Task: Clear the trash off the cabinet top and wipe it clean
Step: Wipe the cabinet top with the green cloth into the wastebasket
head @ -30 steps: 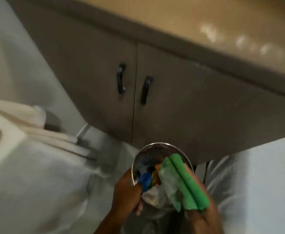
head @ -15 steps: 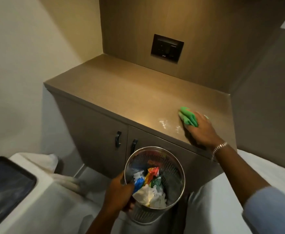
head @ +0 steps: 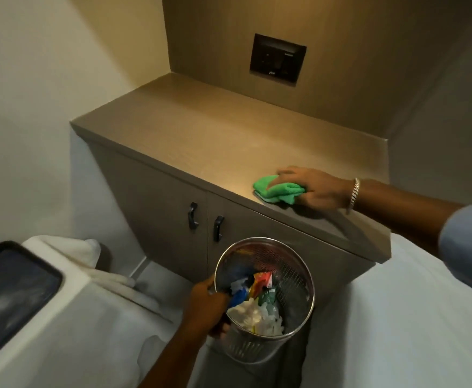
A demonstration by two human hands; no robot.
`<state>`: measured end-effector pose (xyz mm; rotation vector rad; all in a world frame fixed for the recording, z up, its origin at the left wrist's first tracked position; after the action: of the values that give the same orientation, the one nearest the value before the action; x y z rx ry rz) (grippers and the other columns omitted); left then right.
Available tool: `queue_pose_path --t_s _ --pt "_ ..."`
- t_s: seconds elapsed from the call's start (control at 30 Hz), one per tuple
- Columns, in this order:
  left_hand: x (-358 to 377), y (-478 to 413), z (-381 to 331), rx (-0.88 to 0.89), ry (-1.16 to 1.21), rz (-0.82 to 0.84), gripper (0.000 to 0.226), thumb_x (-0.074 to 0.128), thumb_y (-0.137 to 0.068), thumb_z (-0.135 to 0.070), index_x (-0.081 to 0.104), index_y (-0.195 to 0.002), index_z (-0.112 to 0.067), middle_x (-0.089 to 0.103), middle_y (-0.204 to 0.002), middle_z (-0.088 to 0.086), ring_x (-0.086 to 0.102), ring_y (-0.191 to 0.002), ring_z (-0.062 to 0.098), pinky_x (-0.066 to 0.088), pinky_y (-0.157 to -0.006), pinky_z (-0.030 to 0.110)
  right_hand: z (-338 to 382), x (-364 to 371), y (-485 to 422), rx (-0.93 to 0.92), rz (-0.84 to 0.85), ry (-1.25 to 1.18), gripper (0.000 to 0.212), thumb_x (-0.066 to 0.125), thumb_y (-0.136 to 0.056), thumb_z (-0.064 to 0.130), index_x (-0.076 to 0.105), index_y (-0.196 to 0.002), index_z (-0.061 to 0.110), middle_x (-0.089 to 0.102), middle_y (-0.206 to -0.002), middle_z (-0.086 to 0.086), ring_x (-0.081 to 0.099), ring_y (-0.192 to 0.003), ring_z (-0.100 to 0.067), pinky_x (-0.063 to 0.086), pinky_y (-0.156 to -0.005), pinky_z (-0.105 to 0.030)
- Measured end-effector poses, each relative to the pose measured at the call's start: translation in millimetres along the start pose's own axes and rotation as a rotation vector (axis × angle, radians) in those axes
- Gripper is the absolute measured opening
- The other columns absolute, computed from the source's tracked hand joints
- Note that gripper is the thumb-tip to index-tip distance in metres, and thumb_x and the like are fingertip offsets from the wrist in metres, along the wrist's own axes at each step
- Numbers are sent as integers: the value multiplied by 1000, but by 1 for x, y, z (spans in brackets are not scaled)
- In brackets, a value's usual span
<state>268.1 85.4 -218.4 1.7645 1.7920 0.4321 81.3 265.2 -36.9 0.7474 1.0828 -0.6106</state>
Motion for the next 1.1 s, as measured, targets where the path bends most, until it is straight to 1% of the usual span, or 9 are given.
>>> queue_pose_path --t_s 0.23,0.37,0.47,0.6,0.7,0.83,0.9,0.97,1.1 --pt "16 11 -5 27 -77 10 17 58 -89 -18 62 -106 -20 69 -59 13 59 -34 16 48 -39 23 14 24 92 275 -190 -35 58 61 -79 12 55 -134 28 53 -132 -13 51 -117 -33 45 -98 -40" --pt "26 17 4 37 1 2 21 60 -87 -25 63 -107 -21 72 -61 19 61 -38 23 51 -40 27 67 98 119 428 -340 51 69 63 -72 23 49 -139 32 33 -156 -19 27 -142 -45 30 -116 -55" --pt "33 5 41 16 83 -7 23 65 -85 -41 63 -102 -26 72 -55 12 64 -38 23 53 -41 30 86 194 114 520 -243 -77 71 64 -79 26 38 -144 38 17 -165 -10 8 -151 -42 18 -122 -55" --pt "46 -50 130 -74 127 -16 32 69 -83 -41 60 -113 -36 72 -64 16 63 -41 25 52 -44 31 63 296 99 573 -315 -280 65 55 -84 21 40 -146 33 31 -158 -7 26 -146 -29 26 -121 -36" --pt "57 -105 212 -143 94 -63 33 65 -87 -33 57 -118 -40 73 -75 20 64 -43 27 51 -44 30 34 384 92 597 -432 -616 65 54 -82 1 48 -140 30 38 -152 -4 36 -142 -23 33 -116 -30" --pt "88 -180 313 -192 -19 -97 53 61 -85 -10 49 -133 -28 68 -121 13 67 -102 34 50 -75 28 -9 506 89 693 -515 -908 60 53 -89 -11 48 -138 24 43 -152 -7 40 -142 -17 36 -114 -16" --pt "103 -202 358 -260 33 -88 60 61 -83 -8 46 -136 -30 65 -114 7 69 -86 29 54 -56 22 -25 553 85 668 -514 -923 53 56 -91 -6 48 -138 17 47 -149 -9 42 -141 -20 37 -118 -33" --pt "114 -218 397 -319 83 -93 65 62 -82 -12 41 -139 -38 64 -101 1 69 -63 23 50 -36 21 -35 588 80 645 -478 -904 55 58 -90 -4 45 -136 23 47 -148 -7 43 -140 -21 38 -116 -35" --pt "124 -228 417 -358 61 -52 67 60 -83 -18 36 -139 -44 69 -108 15 72 -69 33 58 -47 32 -43 607 71 601 -418 -779 61 60 -88 -8 45 -143 13 44 -152 -14 41 -142 -28 38 -117 -39"
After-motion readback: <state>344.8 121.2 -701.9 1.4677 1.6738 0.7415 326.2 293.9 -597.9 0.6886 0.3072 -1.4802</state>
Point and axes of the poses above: each hand's wrist, its own y-axis away from the middle knuckle, its own x-axis out of the palm, z = x × y, the point moved 10 cm from there along -y, towards the middle knuckle
